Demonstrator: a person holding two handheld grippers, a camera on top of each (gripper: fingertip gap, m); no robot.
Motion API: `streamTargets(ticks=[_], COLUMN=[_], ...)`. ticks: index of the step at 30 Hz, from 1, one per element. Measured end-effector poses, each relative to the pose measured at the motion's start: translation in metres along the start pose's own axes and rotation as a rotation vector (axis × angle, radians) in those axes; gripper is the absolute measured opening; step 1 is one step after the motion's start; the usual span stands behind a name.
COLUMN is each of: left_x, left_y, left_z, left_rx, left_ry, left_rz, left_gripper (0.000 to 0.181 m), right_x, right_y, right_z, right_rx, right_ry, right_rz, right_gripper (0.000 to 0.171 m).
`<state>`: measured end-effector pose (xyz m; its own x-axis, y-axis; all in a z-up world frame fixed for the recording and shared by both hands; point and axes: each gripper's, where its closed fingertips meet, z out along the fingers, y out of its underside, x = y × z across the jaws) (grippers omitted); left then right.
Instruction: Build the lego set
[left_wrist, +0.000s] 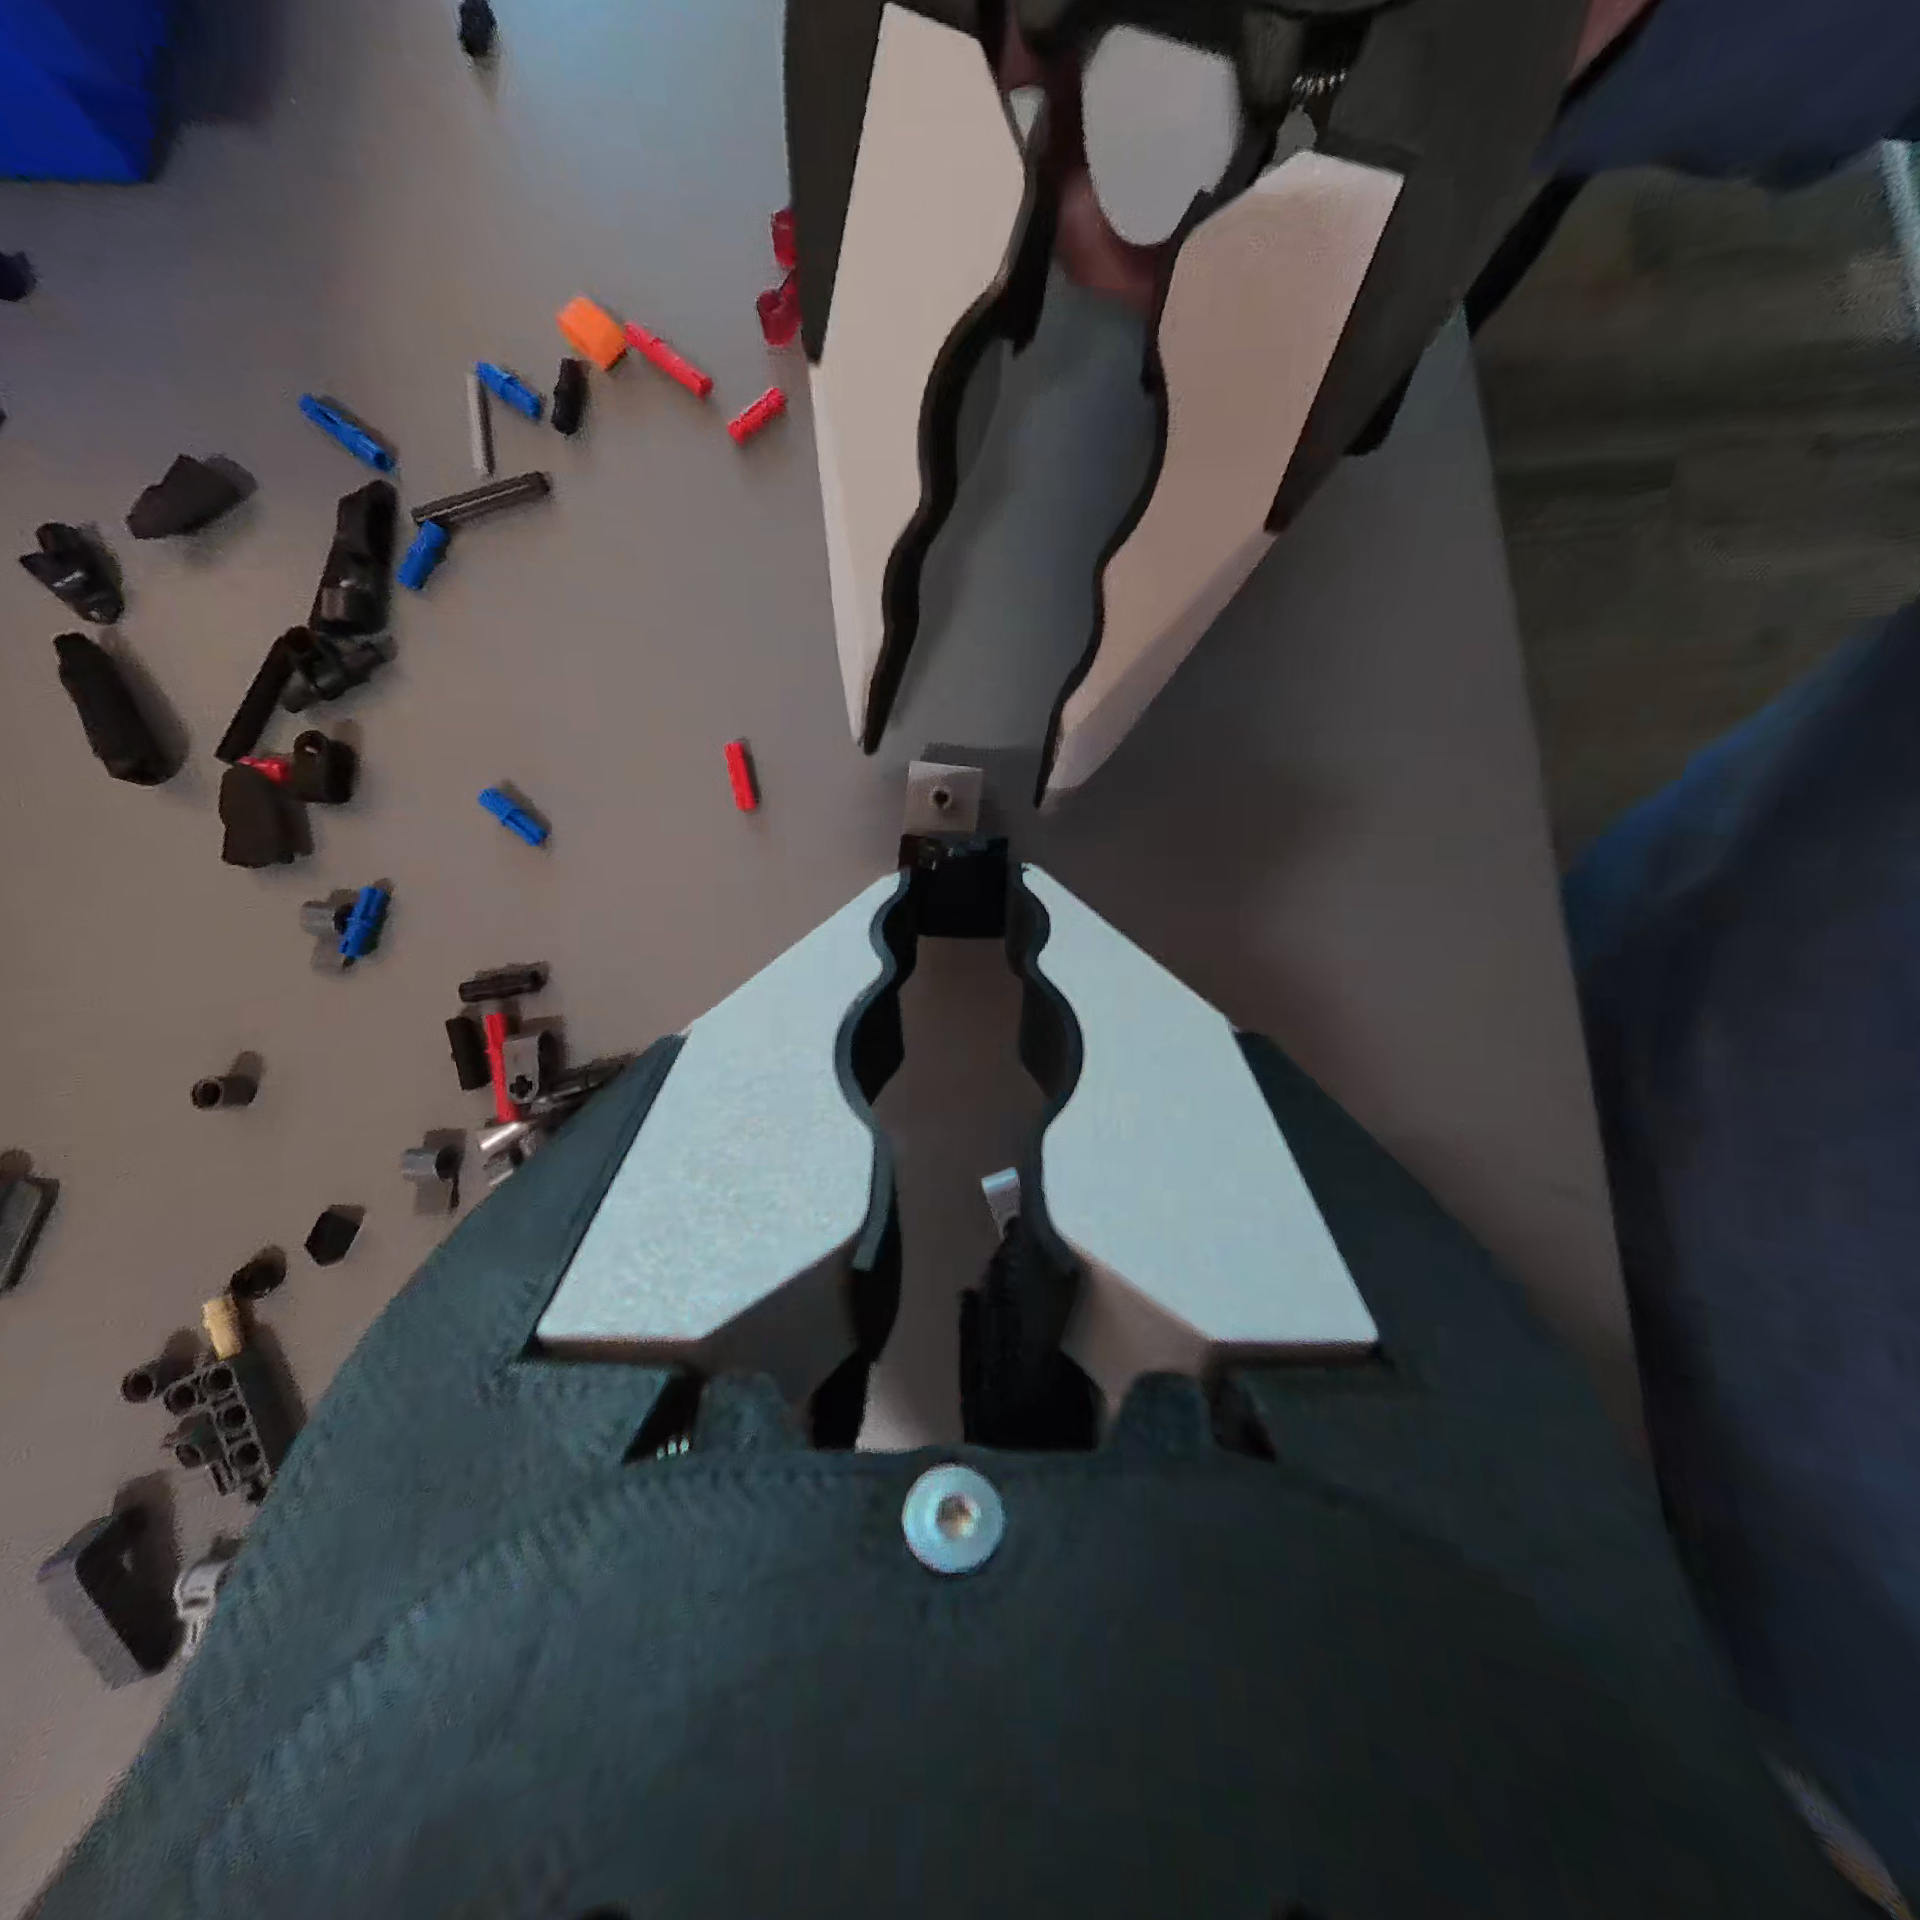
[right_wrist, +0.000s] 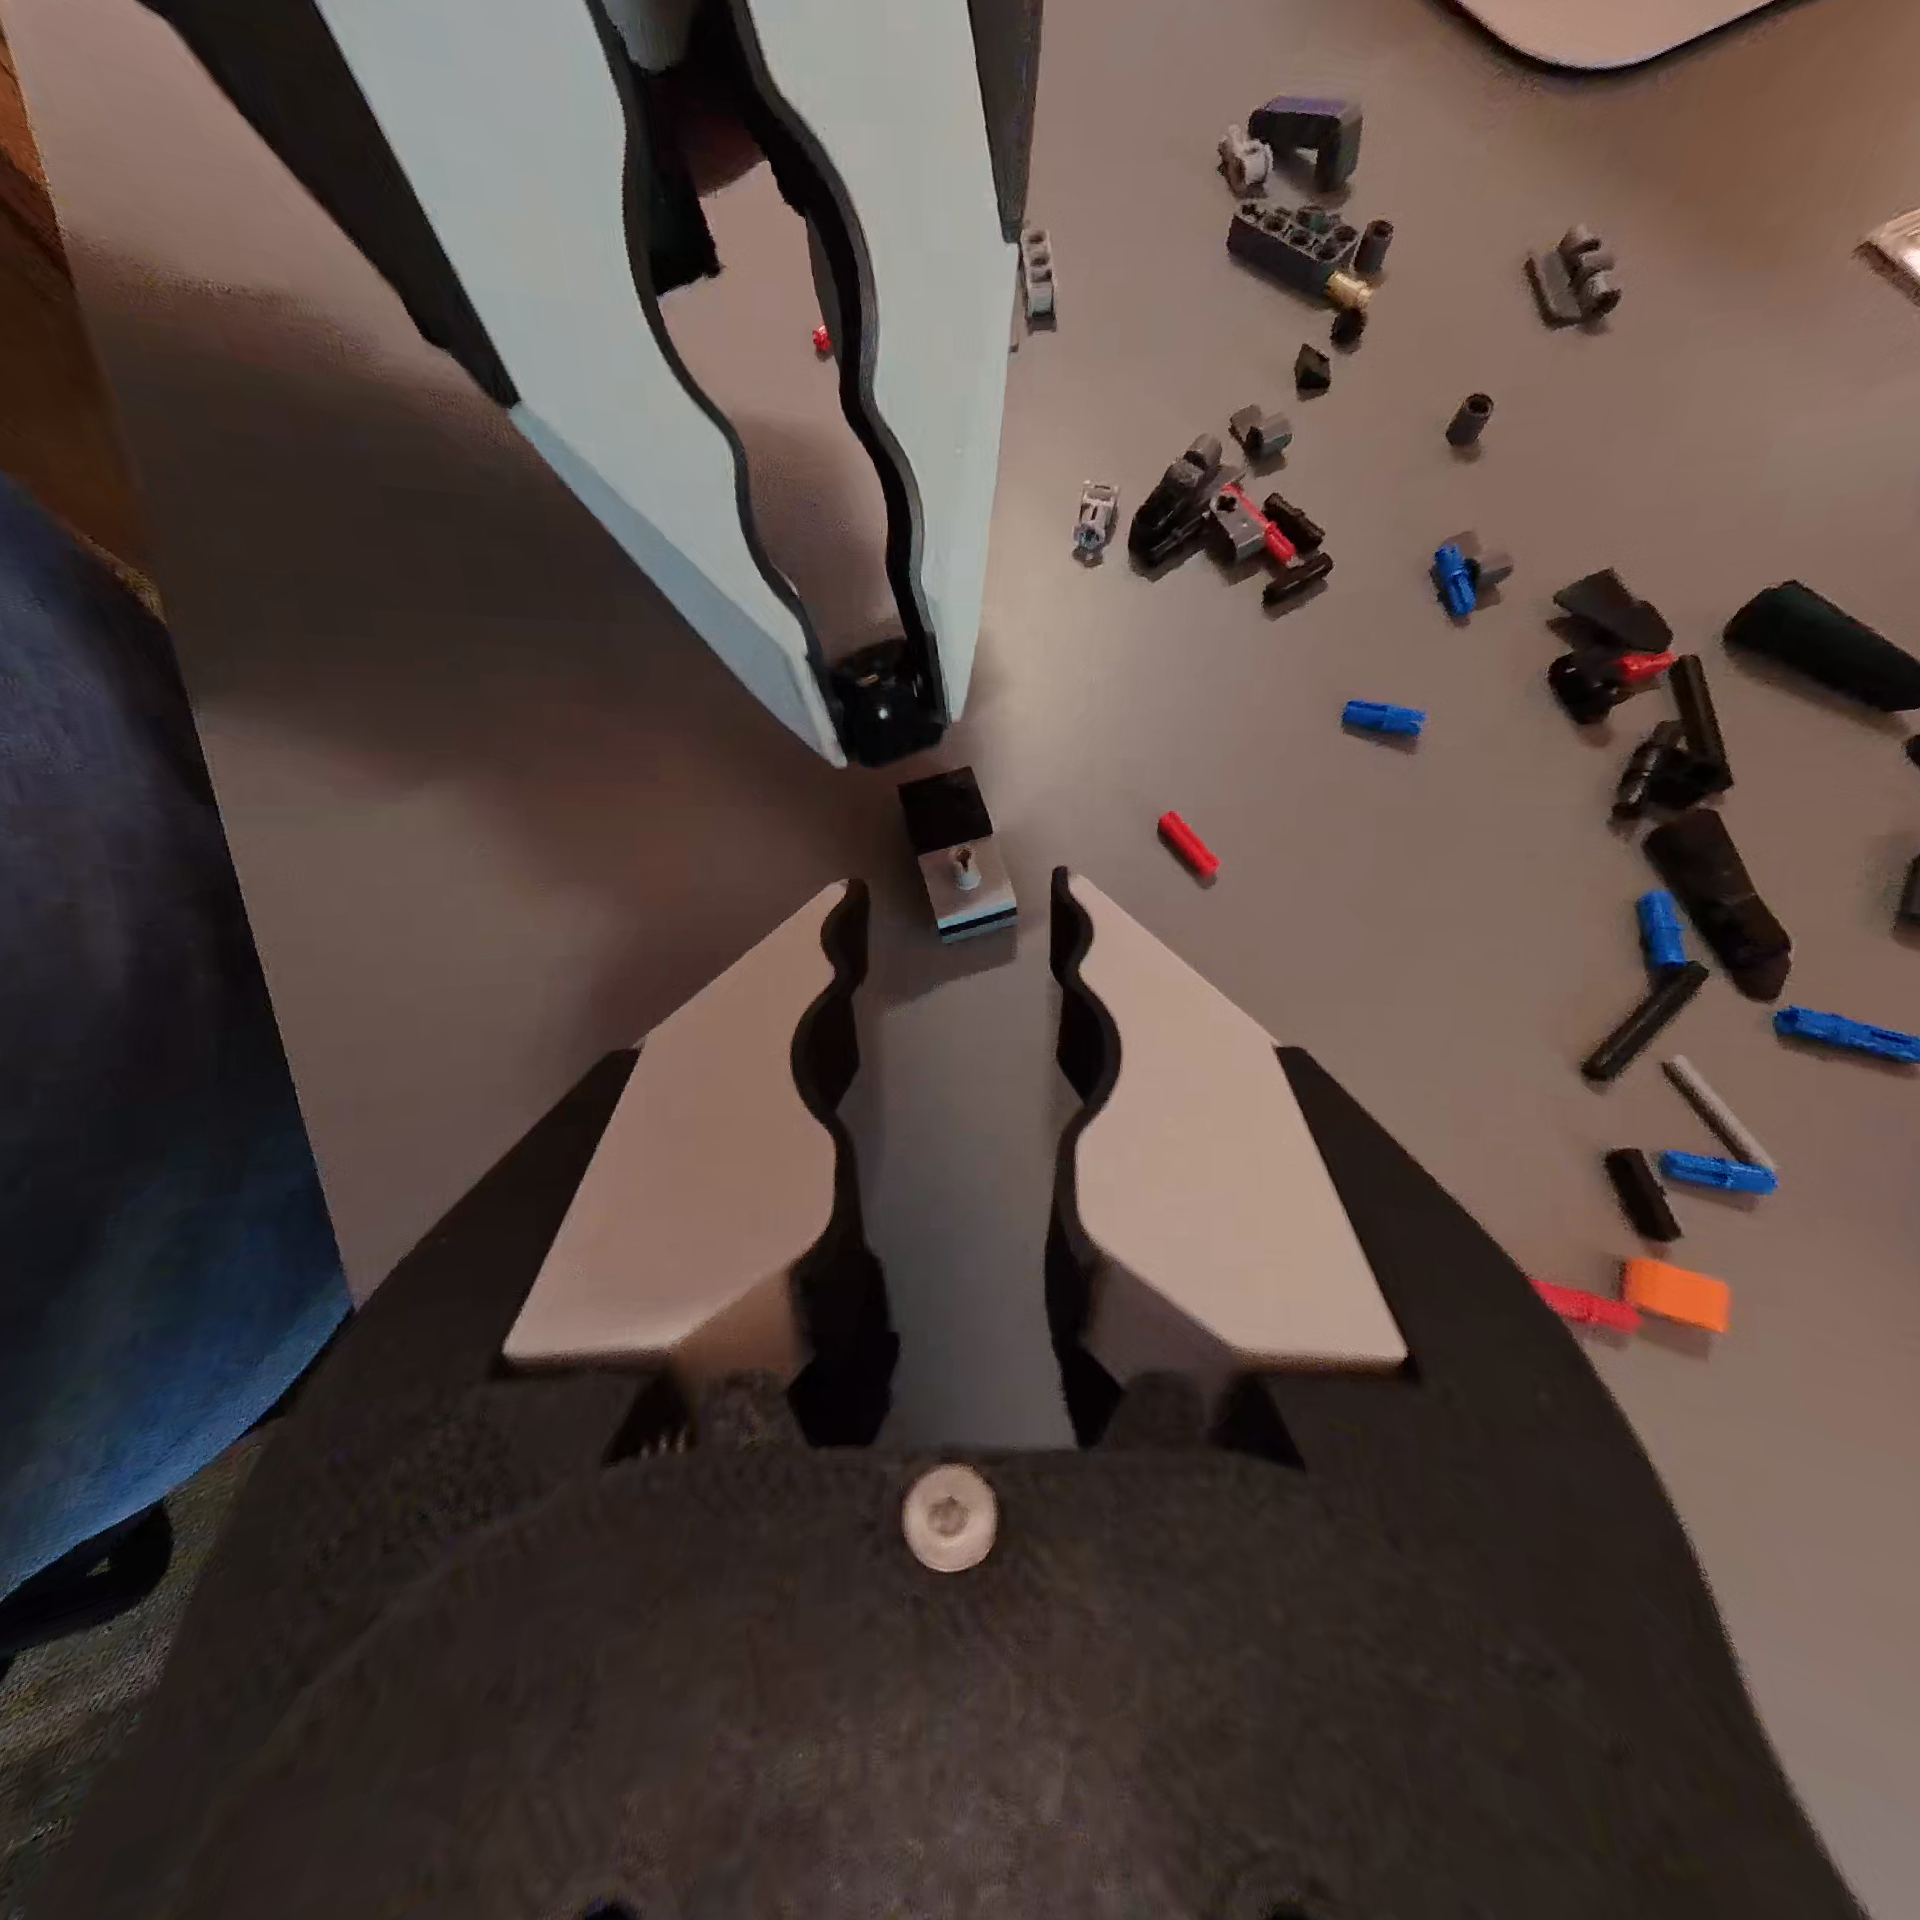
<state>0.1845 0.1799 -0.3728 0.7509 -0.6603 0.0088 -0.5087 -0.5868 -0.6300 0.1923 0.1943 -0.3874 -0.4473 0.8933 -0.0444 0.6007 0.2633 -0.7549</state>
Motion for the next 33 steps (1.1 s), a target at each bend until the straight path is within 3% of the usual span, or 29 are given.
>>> streamTargets(ticks=[8, 33], left_x=[-0.007, -0.008], left_y=[0.009, 0.017], left_z=[0.014, 0.020], left_rx=[-0.111, -0.259], left_ry=[-0.061, 0.006], left_rz=[0.103, 0.177], left_gripper=[0.015, 0.015], right_x=[0.003, 0.001], right_y=[0.008, 0.005], right_z=[0.012, 0.013], right_rx=[-0.048, -0.032], right_ry=[0.002, -0.051], right_rz=[-0.013, -0.007], right_gripper=[0.016, 0.014])
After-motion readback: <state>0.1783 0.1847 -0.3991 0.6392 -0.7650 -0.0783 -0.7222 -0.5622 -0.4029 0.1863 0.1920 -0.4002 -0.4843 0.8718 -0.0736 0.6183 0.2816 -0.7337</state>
